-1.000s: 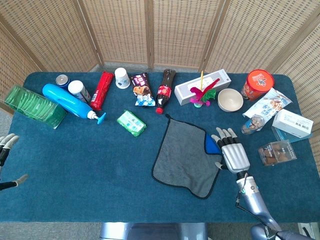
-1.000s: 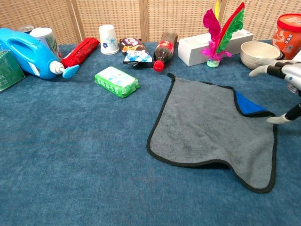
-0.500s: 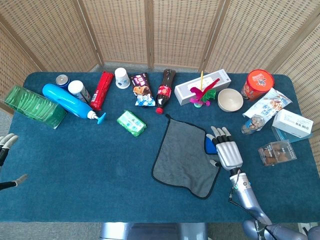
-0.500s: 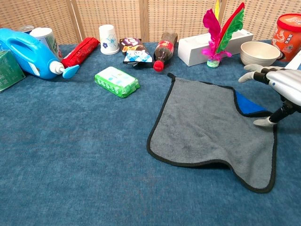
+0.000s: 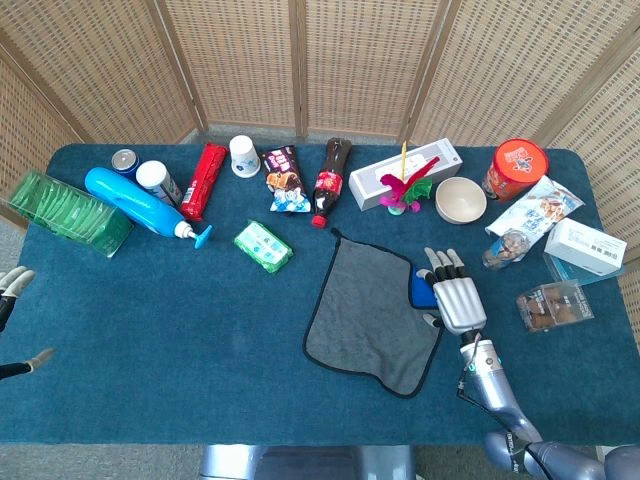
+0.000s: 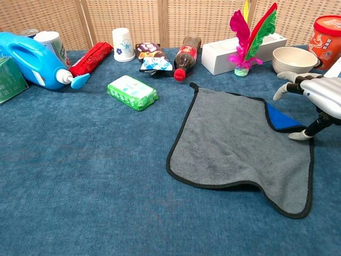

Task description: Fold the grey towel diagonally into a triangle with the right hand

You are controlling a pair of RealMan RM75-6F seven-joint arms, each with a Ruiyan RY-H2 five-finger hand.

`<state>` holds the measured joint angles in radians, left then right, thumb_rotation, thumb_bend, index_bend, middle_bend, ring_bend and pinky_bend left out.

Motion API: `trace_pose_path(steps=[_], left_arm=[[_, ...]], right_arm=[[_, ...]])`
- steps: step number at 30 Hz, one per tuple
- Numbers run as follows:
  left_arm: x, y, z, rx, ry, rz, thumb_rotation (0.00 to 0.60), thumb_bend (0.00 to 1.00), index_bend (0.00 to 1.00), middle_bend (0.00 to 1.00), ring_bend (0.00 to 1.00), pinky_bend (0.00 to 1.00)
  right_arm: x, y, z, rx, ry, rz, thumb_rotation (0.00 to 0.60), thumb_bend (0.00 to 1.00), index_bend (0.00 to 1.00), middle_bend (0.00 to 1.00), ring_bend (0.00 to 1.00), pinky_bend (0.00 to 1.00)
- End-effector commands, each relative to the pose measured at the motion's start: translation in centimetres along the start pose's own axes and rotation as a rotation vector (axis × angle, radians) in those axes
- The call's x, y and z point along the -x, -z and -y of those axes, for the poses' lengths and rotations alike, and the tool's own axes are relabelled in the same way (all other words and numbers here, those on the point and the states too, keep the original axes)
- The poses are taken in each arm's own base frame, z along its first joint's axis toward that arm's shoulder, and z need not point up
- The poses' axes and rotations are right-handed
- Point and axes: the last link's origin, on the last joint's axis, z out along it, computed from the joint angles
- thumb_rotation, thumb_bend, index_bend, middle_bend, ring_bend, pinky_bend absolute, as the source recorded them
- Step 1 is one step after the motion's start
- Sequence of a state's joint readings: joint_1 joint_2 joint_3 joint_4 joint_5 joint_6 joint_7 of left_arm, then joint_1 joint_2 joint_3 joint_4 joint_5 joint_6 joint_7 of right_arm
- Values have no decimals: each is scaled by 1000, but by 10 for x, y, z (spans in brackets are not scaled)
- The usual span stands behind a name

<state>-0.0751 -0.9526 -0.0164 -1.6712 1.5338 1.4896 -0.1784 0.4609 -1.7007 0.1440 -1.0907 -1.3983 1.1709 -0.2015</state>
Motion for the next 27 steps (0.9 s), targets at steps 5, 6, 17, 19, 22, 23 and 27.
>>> trace_pose_path(steps=[5,6,17,19,22,23,27], left_arm=[[0,0,0,-1,1,0,600,116,0,0,0,0],[-1,0,1,-1,1,-1,600,116,0,0,0,0],[-1,1,0,3,7,1,600,114,0,0,0,0],[0,1,0,4,8,4,600,115,0,0,0,0],[-1,1,0,4,9,4,600,116,0,0,0,0],[-1,1,0,4,10,4,600,115,0,0,0,0],[-1,1,1,3,12,2,600,115,0,0,0,0]], right_arm=[[0,-4,1,-8,51,-33,600,139,300,0,0,0],[0,-4,1,-8,58,-37,600,146,304,0,0,0],[3,-7,-3,-1,118,-41,600,213,321,0,0,0],[4,-8,-3,-2,124,-43,600,212,336,0,0,0],[5,-9,-5,-1,124,-41,600,211,384,0,0,0],[6,-9,-5,-3,123,-40,600,208,410,0,0,0],[8,-8,-4,-12,121,-40,600,178,524,2,0,0]])
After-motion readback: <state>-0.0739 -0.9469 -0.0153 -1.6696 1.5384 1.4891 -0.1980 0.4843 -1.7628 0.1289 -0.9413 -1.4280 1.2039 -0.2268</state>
